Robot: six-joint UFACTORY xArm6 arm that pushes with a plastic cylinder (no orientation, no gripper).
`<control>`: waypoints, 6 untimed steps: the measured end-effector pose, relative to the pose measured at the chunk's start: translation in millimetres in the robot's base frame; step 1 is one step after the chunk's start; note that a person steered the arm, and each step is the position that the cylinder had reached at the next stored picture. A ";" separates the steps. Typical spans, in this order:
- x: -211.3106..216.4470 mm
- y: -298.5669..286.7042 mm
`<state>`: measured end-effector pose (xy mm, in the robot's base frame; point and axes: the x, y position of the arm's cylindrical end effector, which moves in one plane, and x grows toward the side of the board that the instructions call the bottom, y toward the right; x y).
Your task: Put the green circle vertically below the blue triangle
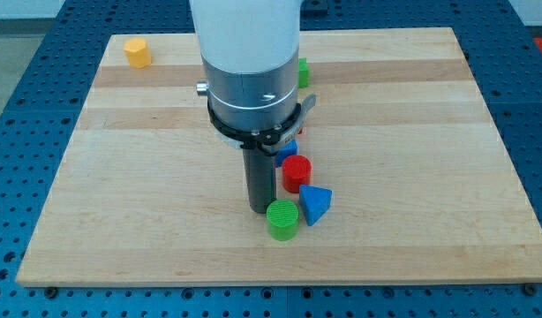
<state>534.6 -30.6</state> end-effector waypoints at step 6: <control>31.1 39.8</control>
